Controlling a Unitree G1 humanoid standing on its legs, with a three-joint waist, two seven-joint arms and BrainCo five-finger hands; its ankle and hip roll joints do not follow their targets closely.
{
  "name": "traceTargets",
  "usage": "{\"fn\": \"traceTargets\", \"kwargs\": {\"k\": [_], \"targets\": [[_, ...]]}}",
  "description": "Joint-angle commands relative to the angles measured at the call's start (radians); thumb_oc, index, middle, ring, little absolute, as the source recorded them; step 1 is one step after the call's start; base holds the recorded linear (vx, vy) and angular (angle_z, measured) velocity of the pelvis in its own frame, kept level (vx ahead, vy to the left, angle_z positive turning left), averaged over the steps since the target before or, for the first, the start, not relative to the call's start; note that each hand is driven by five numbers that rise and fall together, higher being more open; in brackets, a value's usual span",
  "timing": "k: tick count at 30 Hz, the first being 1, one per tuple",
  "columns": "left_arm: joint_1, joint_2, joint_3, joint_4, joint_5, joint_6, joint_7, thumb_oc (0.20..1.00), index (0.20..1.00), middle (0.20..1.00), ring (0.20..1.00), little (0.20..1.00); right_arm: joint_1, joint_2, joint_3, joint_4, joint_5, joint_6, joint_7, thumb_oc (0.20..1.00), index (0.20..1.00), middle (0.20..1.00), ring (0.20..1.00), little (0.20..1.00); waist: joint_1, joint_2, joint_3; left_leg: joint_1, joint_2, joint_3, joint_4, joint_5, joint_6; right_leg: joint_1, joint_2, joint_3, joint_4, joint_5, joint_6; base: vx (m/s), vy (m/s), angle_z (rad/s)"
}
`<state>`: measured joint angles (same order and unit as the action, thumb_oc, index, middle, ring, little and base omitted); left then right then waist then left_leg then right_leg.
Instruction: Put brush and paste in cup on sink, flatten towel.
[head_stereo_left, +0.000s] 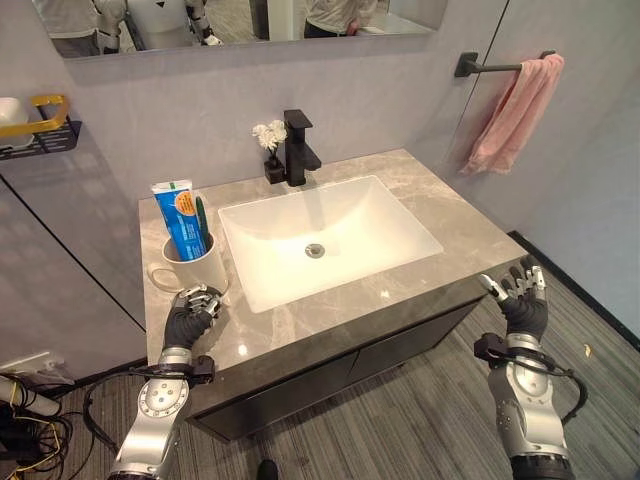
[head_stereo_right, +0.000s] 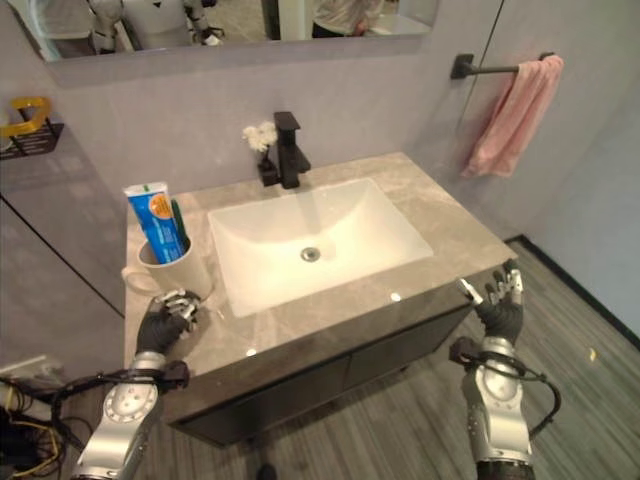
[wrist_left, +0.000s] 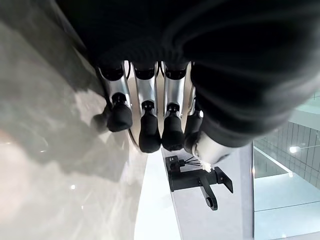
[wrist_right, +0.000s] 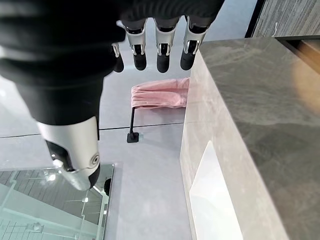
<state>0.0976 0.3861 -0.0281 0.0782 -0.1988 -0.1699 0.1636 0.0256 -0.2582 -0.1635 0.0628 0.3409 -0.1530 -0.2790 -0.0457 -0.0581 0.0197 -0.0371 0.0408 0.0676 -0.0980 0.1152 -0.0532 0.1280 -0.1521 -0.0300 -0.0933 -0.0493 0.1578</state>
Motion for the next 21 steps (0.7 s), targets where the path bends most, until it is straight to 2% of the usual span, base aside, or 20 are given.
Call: {"fn": "traceTargets", "kwargs": {"k": [1, 21], "targets": [[-0.113, 0.022, 0.009, 0.054, -0.036, -0.023, -0.006, 0.200, 0.200, 0.200, 0.200, 0.200, -0.070, -0.015, -0.020, -0.016, 0.014, -0.038, 0.005, 1.000, 1.000, 1.000, 1.000, 1.000, 0.003, -0.007, 0.038, 0.091, 0.032, -0.022, 0.029, -0.212, -0.014, -0.032, -0.020, -0.094, 0.030, -0.049, 0.039, 0.00, 0.000, 0.00], [-0.135, 0.030, 0.057, 0.093, -0.026, -0.007, 0.046, 0.200, 0.200, 0.200, 0.200, 0.200, -0.059, -0.012, -0.026, -0.017, 0.016, -0.031, 0.001, 1.000, 1.000, 1.000, 1.000, 1.000, -0.005, -0.008, 0.036, 0.094, 0.039, -0.019, 0.025, -0.214, -0.017, -0.035, -0.017, -0.090, 0.032, -0.054, 0.038, 0.01, 0.000, -0.03]]}}
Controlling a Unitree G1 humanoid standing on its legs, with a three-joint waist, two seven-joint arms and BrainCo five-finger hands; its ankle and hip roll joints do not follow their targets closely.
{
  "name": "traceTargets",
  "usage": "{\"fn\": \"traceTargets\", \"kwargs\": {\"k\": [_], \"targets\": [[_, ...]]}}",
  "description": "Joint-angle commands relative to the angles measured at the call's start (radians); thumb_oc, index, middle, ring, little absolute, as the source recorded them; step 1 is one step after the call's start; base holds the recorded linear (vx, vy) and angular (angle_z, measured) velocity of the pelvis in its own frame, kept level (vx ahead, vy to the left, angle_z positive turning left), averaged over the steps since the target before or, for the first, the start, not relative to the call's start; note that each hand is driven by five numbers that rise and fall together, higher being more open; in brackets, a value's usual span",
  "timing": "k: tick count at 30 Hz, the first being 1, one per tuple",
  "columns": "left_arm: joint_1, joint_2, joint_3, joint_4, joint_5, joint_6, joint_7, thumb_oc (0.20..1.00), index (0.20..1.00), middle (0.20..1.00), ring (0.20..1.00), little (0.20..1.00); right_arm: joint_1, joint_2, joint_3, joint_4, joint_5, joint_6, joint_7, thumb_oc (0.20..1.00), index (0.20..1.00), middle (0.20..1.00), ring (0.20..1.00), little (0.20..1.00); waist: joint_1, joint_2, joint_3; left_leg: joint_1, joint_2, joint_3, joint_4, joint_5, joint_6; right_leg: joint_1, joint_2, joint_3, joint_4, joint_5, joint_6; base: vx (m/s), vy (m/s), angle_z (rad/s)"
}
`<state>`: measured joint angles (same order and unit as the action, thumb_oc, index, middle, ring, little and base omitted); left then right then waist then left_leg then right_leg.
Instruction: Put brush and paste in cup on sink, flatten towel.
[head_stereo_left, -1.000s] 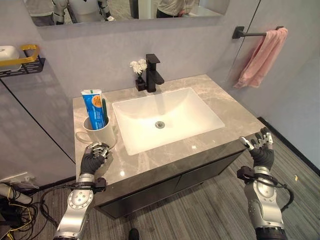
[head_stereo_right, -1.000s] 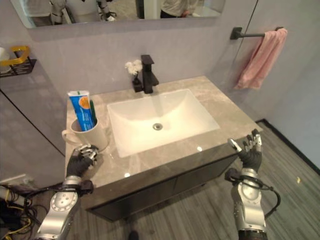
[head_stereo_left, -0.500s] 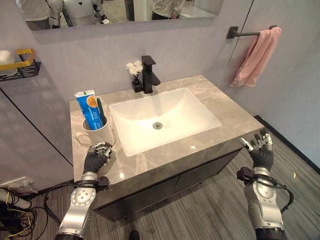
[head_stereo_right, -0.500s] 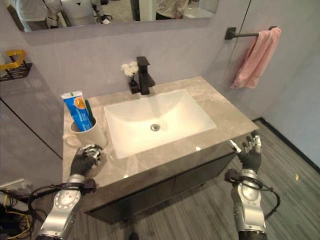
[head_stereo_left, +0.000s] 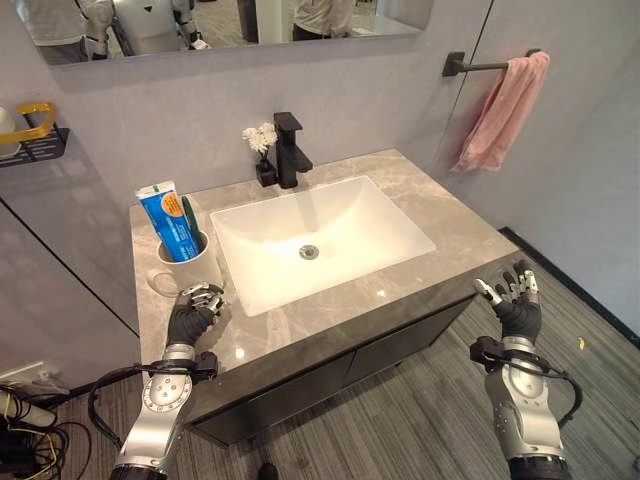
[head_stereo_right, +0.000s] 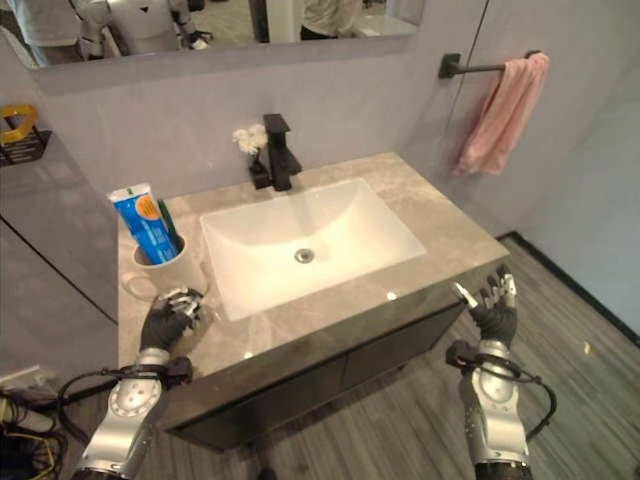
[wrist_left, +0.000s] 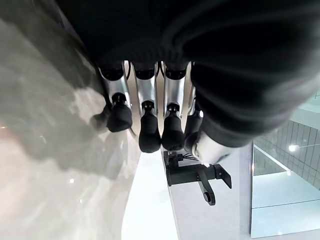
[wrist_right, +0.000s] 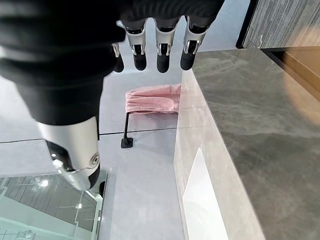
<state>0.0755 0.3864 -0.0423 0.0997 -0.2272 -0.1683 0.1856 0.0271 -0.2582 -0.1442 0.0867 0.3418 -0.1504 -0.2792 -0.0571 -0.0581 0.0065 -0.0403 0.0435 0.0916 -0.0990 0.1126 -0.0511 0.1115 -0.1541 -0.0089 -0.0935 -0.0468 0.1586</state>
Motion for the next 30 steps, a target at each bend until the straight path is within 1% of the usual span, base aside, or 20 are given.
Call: {"fn": "traceTargets", "kwargs": {"k": [1, 14, 25, 30], "targets": [[-0.110, 0.029, 0.075, 0.075, 0.006, -0.007, 0.027, 0.200, 0.200, 0.200, 0.200, 0.200, -0.060, -0.012, -0.046, -0.043, 0.014, -0.034, 0.000, 1.000, 1.000, 1.000, 1.000, 1.000, 0.008, -0.008, 0.049, 0.098, 0.037, -0.043, 0.025, -0.211, -0.020, -0.018, -0.015, -0.113, 0.033, -0.057, 0.037, 0.00, 0.000, 0.00], [-0.145, 0.056, 0.108, 0.125, 0.004, -0.001, 0.057, 0.200, 0.200, 0.200, 0.200, 0.200, -0.055, -0.013, -0.033, -0.041, 0.013, -0.031, 0.011, 1.000, 1.000, 1.000, 1.000, 1.000, 0.003, -0.008, 0.051, 0.102, 0.039, -0.040, 0.023, -0.211, -0.023, -0.015, -0.015, -0.121, 0.032, -0.056, 0.039, 0.01, 0.002, 0.00], [-0.192, 0.088, 0.107, 0.142, 0.003, 0.003, 0.056, 0.200, 0.200, 0.200, 0.200, 0.200, -0.060, -0.018, -0.027, -0.033, 0.017, -0.030, 0.018, 1.000, 1.000, 1.000, 1.000, 1.000, -0.008, -0.008, 0.051, 0.103, 0.041, -0.032, 0.020, -0.214, -0.025, -0.022, -0.016, -0.114, 0.030, -0.055, 0.041, 0.00, 0.000, 0.00], [-0.209, 0.087, 0.103, 0.153, -0.012, 0.002, 0.057, 0.200, 0.200, 0.200, 0.200, 0.200, -0.062, -0.022, -0.025, -0.031, 0.018, -0.029, 0.019, 1.000, 1.000, 1.000, 1.000, 1.000, -0.014, -0.009, 0.052, 0.105, 0.043, -0.030, 0.019, -0.214, -0.025, -0.025, -0.016, -0.111, 0.029, -0.054, 0.042, 0.00, 0.000, 0.00]]}}
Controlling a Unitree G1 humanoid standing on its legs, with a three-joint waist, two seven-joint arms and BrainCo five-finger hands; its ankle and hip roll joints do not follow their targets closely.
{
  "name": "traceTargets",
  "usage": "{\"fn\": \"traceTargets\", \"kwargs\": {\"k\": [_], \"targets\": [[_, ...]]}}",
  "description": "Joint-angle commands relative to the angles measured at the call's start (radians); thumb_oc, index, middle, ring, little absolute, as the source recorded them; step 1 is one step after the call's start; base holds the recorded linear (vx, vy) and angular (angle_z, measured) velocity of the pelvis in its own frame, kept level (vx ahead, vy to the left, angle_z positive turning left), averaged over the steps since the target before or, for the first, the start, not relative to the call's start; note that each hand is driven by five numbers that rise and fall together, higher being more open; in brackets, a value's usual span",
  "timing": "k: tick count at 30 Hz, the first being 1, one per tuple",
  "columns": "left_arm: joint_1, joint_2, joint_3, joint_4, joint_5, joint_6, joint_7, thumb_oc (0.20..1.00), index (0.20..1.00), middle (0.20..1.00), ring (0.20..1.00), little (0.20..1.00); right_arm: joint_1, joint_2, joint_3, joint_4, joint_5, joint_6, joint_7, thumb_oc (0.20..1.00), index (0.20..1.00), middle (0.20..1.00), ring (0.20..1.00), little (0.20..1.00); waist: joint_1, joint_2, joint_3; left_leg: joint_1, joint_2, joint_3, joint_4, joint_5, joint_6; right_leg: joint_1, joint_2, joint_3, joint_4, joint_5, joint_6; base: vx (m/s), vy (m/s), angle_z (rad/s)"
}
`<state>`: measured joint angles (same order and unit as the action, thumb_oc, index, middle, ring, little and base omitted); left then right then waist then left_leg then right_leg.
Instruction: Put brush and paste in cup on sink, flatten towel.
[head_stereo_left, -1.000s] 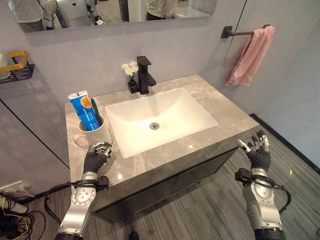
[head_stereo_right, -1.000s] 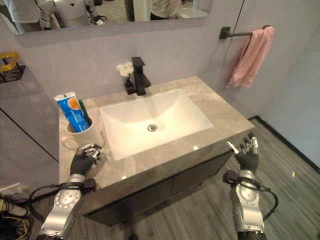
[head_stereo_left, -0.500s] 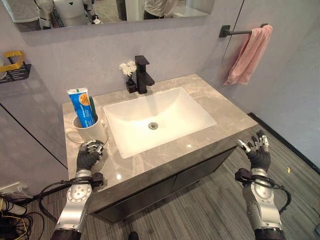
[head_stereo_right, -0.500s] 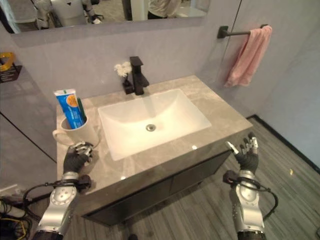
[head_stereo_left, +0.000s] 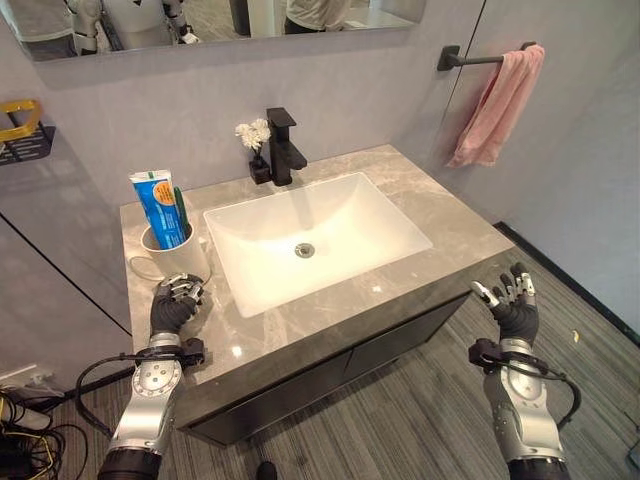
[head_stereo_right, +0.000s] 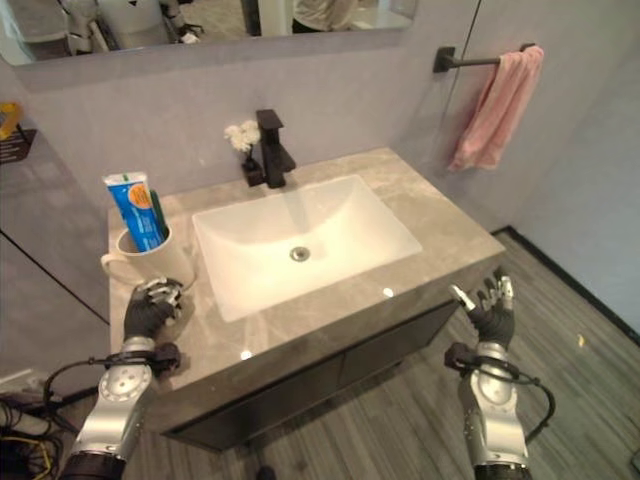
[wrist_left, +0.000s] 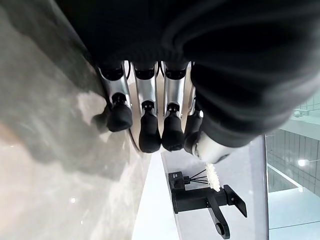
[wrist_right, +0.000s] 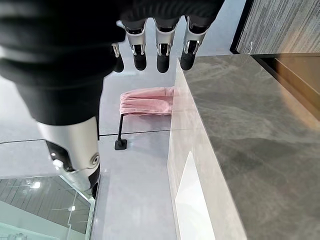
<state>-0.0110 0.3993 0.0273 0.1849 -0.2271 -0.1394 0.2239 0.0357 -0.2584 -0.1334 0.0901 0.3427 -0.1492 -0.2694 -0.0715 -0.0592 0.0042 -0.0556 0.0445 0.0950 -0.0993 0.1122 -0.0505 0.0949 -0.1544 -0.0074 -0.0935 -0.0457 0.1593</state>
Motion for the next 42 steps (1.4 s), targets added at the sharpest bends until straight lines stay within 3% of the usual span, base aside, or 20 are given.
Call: {"fn": "traceTargets", "kwargs": {"k": [1, 42], "targets": [[-0.123, 0.074, 0.033, 0.069, -0.012, -0.027, 0.019, 0.200, 0.200, 0.200, 0.200, 0.200, -0.071, -0.022, -0.035, -0.034, 0.017, -0.030, 0.010, 1.000, 1.000, 1.000, 1.000, 1.000, 0.001, -0.008, 0.054, 0.120, 0.042, -0.033, 0.019, -0.214, -0.026, -0.008, -0.016, -0.113, 0.029, -0.055, 0.041, 0.00, 0.000, 0.00], [-0.218, 0.116, 0.059, 0.159, -0.055, -0.034, 0.071, 0.200, 0.200, 0.200, 0.200, 0.200, -0.055, -0.036, -0.036, -0.025, 0.030, -0.042, 0.013, 1.000, 1.000, 1.000, 1.000, 1.000, -0.031, -0.015, 0.066, 0.106, 0.055, -0.012, 0.015, -0.211, -0.035, -0.041, -0.006, -0.098, 0.019, -0.050, 0.041, 0.00, 0.001, -0.02]]}}
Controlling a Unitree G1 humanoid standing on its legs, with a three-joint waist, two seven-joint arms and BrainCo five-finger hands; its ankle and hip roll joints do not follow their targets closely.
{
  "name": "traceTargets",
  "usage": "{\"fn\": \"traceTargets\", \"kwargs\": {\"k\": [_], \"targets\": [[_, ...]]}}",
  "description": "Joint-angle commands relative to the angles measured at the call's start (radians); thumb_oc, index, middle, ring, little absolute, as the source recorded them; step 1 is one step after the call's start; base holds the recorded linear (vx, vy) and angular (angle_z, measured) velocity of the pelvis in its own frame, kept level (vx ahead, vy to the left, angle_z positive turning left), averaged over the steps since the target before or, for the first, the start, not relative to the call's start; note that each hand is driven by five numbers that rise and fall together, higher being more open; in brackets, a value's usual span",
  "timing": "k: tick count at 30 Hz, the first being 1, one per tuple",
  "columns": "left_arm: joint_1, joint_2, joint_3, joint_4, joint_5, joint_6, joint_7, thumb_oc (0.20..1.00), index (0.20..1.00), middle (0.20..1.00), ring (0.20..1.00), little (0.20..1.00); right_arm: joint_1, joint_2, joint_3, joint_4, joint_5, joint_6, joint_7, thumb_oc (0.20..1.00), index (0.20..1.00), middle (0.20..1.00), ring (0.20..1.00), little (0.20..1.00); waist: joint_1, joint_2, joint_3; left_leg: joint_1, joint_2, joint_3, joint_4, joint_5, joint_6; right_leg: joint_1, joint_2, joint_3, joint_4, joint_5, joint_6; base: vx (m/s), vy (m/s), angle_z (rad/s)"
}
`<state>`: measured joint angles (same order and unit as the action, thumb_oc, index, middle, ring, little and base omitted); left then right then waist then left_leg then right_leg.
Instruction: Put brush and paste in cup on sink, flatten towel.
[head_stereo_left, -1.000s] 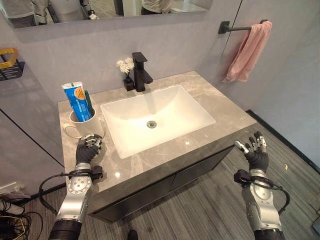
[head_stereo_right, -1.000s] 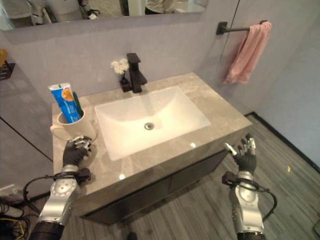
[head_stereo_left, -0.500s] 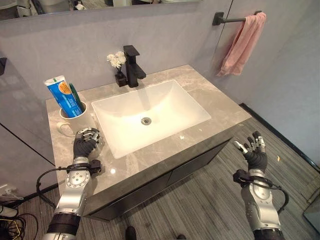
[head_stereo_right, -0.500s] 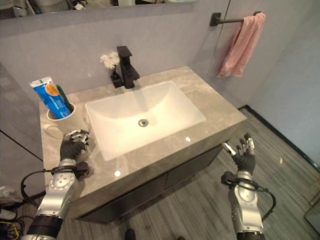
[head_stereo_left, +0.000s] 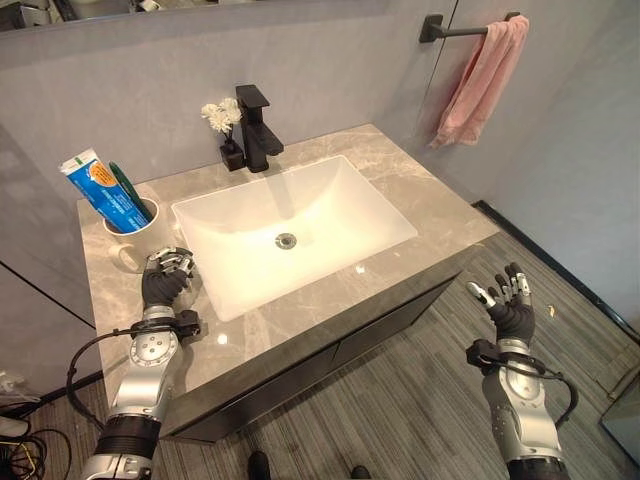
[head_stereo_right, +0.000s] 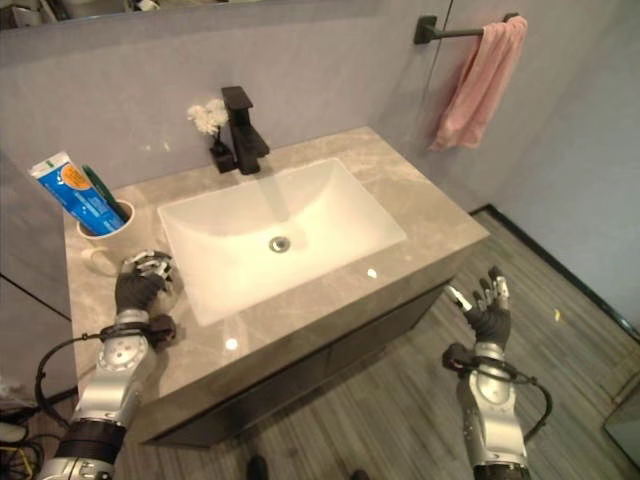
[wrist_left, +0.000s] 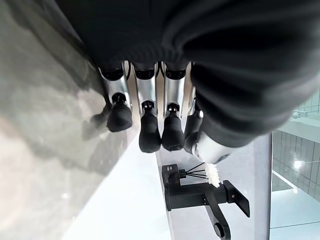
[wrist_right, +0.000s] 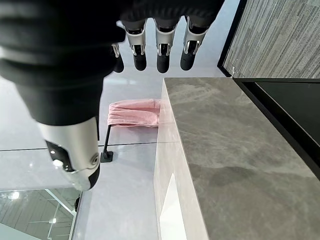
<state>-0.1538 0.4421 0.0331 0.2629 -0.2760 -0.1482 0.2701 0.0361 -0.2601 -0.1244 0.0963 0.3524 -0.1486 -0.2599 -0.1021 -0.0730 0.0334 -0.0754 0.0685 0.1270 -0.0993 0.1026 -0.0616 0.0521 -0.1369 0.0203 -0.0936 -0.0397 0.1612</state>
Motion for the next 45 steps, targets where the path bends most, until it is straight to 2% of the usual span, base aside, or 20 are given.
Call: {"fn": "traceTargets", "kwargs": {"k": [1, 35, 45], "targets": [[-0.073, 0.074, 0.056, 0.081, -0.003, -0.025, 0.025, 0.200, 0.200, 0.200, 0.200, 0.200, -0.054, -0.034, -0.047, -0.030, 0.021, -0.043, 0.003, 1.000, 1.000, 1.000, 1.000, 1.000, 0.001, 0.000, 0.037, 0.128, 0.032, -0.044, 0.015, -0.202, -0.024, 0.005, -0.024, -0.126, 0.019, -0.057, 0.039, 0.00, 0.000, 0.00], [-0.112, 0.135, 0.072, 0.144, 0.023, -0.012, 0.038, 0.200, 0.200, 0.200, 0.200, 0.200, -0.051, -0.046, -0.052, -0.046, 0.025, -0.045, 0.013, 1.000, 1.000, 1.000, 1.000, 1.000, -0.008, -0.003, 0.049, 0.121, 0.036, -0.041, 0.014, -0.201, -0.027, -0.014, -0.022, -0.127, 0.024, -0.054, 0.044, 0.00, 0.000, 0.00], [-0.157, 0.191, 0.079, 0.181, 0.014, -0.014, 0.041, 0.200, 0.200, 0.200, 0.200, 0.200, -0.053, -0.058, -0.053, -0.039, 0.027, -0.051, 0.016, 1.000, 1.000, 1.000, 1.000, 1.000, -0.014, -0.014, 0.062, 0.095, 0.040, -0.038, 0.016, -0.192, -0.029, -0.041, -0.018, -0.124, 0.024, -0.049, 0.047, 0.00, 0.003, 0.00]]}}
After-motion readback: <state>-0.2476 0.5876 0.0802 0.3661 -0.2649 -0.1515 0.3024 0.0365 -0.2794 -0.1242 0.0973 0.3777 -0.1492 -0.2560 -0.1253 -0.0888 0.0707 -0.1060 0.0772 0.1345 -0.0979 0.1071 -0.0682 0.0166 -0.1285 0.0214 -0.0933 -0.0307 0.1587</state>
